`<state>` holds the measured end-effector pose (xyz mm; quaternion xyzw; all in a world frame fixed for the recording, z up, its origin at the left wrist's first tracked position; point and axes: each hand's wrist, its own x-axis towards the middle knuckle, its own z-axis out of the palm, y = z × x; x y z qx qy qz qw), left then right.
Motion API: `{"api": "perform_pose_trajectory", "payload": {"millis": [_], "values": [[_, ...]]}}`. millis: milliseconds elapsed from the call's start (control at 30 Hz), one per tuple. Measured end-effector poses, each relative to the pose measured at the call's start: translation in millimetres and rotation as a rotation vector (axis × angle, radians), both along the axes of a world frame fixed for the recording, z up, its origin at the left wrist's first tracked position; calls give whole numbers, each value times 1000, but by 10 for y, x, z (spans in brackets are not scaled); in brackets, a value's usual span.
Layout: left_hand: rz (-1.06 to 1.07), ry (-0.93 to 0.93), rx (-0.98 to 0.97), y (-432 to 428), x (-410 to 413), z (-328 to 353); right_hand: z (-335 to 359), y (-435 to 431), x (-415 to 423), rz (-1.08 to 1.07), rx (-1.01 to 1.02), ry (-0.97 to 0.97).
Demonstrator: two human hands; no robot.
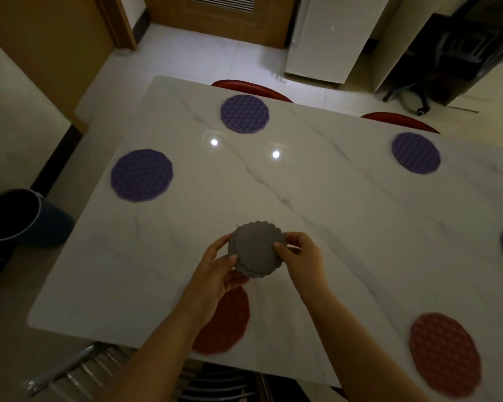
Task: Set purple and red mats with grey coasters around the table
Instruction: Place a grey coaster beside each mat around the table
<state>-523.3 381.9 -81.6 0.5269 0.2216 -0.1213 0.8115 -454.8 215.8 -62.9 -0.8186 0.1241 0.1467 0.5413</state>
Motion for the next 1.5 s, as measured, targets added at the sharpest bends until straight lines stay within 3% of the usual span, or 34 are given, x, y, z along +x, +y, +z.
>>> {"api": "perform_pose_trajectory", "payload": {"millis": [233,433,767,967,1300,1500], "values": [[-73,-15,4,-28,-109,36,61,-113,-199,91,-136,-23],[-78,-36,-22,-29,-273,76,128,-108,-431,95,-125,-42],[-206,-126,140,-88,-564,166,230,-244,-891,186,-276,-48],[-175,-133,104,-11,-811,188,386,-261,-1219,34,46,-78],[-131,-194,132,165,-1057,265,557,-115,-1507,22,-36,-227],[-52,-194,48,218,-1131,332,601,-39,-1498,-45,127,-183]]}}
